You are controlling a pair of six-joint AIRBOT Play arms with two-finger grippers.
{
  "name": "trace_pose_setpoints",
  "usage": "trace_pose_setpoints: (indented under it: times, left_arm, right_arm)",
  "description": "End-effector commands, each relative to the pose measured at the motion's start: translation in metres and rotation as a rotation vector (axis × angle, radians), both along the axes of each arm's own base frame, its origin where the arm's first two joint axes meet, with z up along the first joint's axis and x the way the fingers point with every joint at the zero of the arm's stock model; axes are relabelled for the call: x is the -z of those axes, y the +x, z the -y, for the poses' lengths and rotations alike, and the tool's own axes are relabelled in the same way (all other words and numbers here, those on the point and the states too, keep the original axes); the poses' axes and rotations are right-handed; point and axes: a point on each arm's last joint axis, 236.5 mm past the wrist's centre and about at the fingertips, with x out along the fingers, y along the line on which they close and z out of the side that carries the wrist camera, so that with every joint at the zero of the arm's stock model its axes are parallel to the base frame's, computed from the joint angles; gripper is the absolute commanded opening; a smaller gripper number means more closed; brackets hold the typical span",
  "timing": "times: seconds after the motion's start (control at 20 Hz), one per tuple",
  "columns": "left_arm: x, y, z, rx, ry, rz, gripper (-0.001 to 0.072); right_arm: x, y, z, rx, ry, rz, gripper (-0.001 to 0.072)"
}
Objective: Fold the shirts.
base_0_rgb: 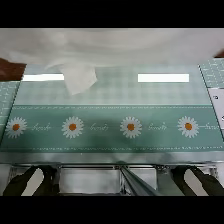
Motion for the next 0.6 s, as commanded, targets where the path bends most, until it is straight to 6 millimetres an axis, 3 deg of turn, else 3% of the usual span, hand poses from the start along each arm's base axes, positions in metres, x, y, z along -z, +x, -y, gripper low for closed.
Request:
trace_pose_setpoints:
  times: [0.0,0.15,0.25,0.4,0.5,0.55]
  left_arm:
    - [-0.029,-0.089,-0.001,-0.197,0.176,0.156,0.0016]
    - [-0.036,-0.139,-0.017,-0.330,0.184,0.210,0.0016]
    - [-0.031,-0.152,-0.022,-0.309,0.161,0.196,0.0016]
    - [-0.008,-0.138,-0.040,-0.319,0.141,0.099,0.0016]
    - [0.037,-0.110,-0.052,-0.344,0.141,-0.063,0.0016]
    - [0.072,-0.094,-0.054,-0.336,0.151,-0.180,0.0016]
  right_arm:
    - [-0.025,-0.078,-0.010,0.086,-0.062,0.107,0.0019]
    - [-0.018,-0.114,-0.023,0.090,-0.074,0.107,0.0019]
    - [-0.014,-0.125,-0.017,0.133,-0.059,0.109,0.0019]
    - [0.016,-0.113,-0.009,0.149,-0.030,0.008,0.0019]
    - [0.052,-0.096,-0.015,0.088,0.002,-0.121,0.0019]
    - [0.073,-0.085,-0.019,0.049,0.021,-0.193,0.0019]
